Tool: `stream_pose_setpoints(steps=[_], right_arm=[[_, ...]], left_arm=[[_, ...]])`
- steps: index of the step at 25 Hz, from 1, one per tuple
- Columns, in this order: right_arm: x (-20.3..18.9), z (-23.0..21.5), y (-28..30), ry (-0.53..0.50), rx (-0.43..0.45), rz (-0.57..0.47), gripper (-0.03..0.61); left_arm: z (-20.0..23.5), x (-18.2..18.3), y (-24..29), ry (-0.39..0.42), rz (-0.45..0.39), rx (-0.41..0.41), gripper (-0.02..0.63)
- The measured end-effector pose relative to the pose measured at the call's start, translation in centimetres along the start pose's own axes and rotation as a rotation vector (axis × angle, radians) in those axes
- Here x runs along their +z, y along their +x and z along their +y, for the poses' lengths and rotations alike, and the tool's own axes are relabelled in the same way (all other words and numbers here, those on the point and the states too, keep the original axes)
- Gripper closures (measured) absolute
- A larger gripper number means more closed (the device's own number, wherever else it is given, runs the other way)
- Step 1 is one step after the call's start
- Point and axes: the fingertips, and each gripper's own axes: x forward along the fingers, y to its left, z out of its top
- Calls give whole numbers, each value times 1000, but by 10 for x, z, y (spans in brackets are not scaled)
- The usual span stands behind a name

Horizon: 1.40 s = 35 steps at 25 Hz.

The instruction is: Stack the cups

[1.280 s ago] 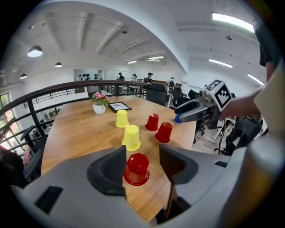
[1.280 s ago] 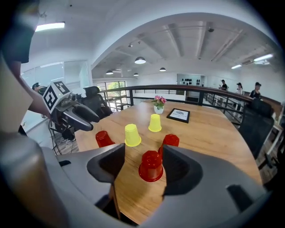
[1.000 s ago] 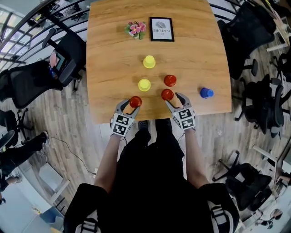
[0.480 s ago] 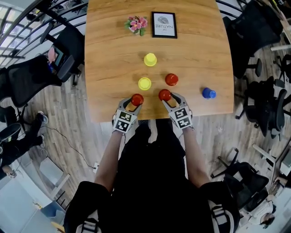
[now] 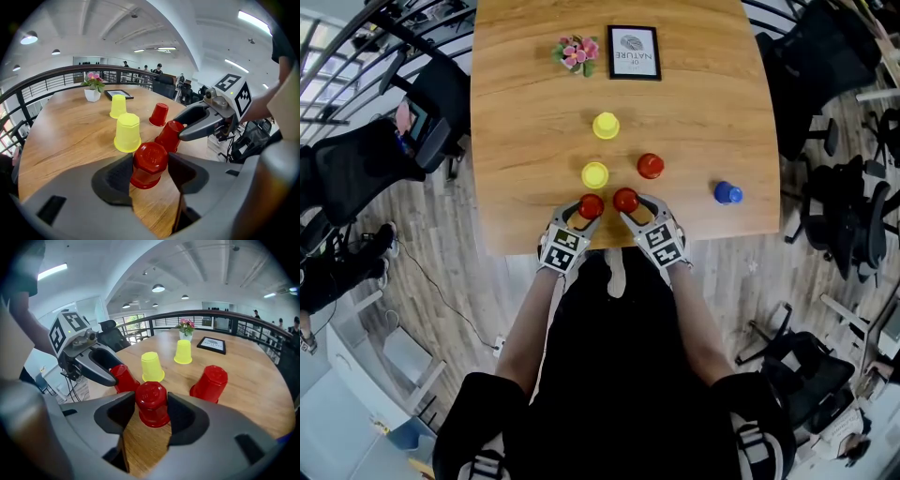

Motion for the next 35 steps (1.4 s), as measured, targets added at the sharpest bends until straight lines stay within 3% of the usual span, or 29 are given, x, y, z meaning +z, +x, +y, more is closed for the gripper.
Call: stream_pose_setpoints(steps=[14, 18, 25, 35], right_arm=[[-1, 9, 2, -30, 69, 19, 348], [3, 4, -4, -32, 73, -9, 319], [16, -6, -32, -71, 104, -56, 293], [-8, -49, -71, 5, 34, -86, 311]], left_arm=[[-10, 12, 15, -16, -6, -20, 377], [-14, 13, 17, -3, 0, -34, 370], [-14, 30, 0, -20, -62, -26, 331], [-14, 52, -16, -72, -130, -27, 331]])
